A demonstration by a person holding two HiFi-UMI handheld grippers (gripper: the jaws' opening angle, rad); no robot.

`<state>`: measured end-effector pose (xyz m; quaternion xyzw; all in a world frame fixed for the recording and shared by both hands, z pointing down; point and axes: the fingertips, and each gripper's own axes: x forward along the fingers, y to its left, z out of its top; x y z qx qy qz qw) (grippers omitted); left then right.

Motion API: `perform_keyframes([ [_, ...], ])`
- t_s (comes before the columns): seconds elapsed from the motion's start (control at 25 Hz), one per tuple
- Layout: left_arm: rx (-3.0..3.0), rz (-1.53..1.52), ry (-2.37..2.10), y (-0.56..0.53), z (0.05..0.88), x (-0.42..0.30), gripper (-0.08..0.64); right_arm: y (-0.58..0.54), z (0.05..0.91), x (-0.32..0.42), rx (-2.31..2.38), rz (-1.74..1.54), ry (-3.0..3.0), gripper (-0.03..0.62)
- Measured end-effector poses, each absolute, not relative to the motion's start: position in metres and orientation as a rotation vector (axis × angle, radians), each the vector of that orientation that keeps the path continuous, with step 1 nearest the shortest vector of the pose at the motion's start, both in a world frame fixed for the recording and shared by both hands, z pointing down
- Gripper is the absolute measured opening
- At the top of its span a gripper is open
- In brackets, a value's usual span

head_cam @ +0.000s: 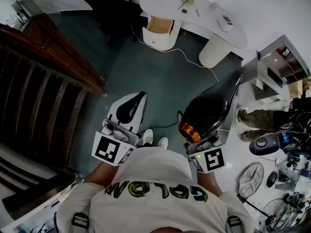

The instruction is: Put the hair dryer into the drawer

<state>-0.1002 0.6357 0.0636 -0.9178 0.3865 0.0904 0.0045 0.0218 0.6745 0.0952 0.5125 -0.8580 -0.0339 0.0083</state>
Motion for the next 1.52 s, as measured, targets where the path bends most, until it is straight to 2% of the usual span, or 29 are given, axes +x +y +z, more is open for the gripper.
perform_keyframes([
  [0.92,-2.932,0.255,1.177,0.577,0.078,-0.135,0.012,0.608,0.095,-0.013,1.621,-0.135,-2.659,0.252],
  [1.52,-2.907,0.214,1.238,0.434,0.074,-0.079,0.012,0.465,0.093,0.047,1.571,-0.144,-2.685,0.252],
])
